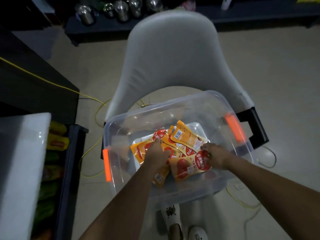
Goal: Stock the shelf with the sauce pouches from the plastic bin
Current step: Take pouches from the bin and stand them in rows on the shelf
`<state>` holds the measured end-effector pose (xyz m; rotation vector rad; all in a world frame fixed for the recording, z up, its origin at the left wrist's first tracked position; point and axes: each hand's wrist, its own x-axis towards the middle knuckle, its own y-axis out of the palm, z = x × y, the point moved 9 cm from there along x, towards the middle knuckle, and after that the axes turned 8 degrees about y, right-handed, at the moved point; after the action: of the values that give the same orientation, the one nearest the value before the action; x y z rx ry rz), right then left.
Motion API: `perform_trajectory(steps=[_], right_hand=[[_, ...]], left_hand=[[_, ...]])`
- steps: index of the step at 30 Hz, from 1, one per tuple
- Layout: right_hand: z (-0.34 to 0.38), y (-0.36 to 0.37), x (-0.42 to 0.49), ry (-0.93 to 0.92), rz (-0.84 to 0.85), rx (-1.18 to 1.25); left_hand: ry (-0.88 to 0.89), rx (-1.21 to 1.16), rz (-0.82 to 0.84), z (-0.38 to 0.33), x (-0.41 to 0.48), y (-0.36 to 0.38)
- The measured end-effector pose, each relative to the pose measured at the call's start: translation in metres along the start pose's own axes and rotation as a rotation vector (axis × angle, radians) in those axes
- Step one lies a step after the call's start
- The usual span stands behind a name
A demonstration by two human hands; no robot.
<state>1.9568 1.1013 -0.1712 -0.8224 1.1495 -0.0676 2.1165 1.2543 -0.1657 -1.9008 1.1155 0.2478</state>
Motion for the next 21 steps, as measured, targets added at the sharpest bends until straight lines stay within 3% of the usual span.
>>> perform_trajectory(steps=[9,16,18,21], right_hand=[[-0.004,0.025,0.033,0.039,0.019,-0.167],[0.003,0.024,0.030,-0.046,-0.052,-0.490],[0.009,0.019,0.024,-0.097,-0.114,-0.580],[0.016,0.011,0.015,-0.196,-0.138,-0.646]], left_hand=[[-0.094,0.048,-0.106,0.023,0.021,0.015],[-0.095,0.100,0.199,0.031,0.024,0.032],[-0.036,0.274,0.324,0.029,0.021,0.041],[0.051,0.502,0.387,0.021,0.015,0.046]])
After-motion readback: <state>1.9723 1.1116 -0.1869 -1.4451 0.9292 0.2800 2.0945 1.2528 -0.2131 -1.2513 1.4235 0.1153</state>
